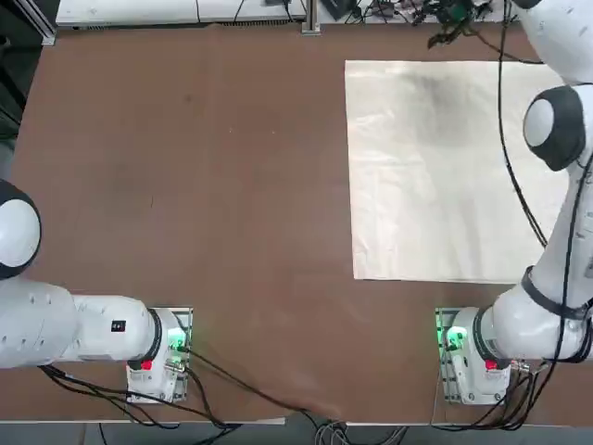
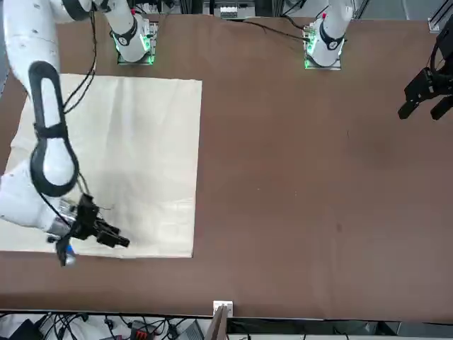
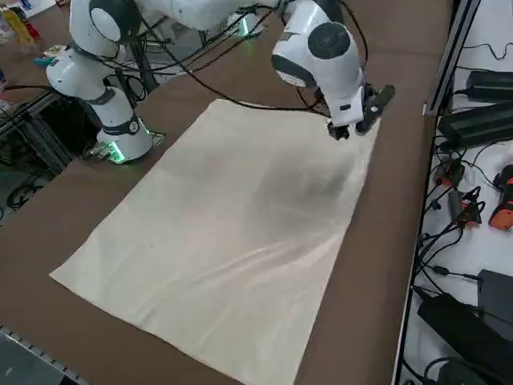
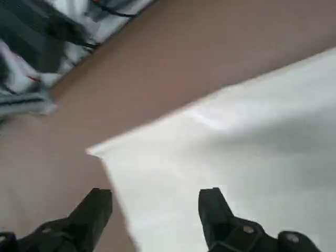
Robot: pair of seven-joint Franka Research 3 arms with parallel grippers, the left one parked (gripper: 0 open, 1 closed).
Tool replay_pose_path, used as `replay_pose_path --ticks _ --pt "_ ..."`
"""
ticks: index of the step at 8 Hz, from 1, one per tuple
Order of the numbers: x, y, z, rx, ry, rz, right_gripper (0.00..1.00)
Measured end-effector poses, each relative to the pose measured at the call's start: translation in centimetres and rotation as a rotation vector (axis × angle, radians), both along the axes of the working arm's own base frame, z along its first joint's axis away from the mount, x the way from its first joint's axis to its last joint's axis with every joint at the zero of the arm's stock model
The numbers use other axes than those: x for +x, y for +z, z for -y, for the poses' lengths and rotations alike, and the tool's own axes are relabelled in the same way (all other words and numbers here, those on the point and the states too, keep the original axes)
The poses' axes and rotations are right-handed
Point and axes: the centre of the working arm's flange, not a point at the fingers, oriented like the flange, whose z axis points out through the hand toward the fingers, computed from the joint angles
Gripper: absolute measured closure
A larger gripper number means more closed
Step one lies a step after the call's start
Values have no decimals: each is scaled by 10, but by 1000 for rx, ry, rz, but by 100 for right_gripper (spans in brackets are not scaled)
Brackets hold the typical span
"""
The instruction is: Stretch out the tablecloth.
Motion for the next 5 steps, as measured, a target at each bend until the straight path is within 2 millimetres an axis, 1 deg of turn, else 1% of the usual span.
replay_pose_path --ticks 1,2,4,5 --pt "-10 -11 10 -116 57 -34 0" --pt "-24 -35 13 -191 102 -85 0" --pt "-56 -86 15 -241 138 -168 4" --pt "-69 -105 17 -262 142 -174 13"
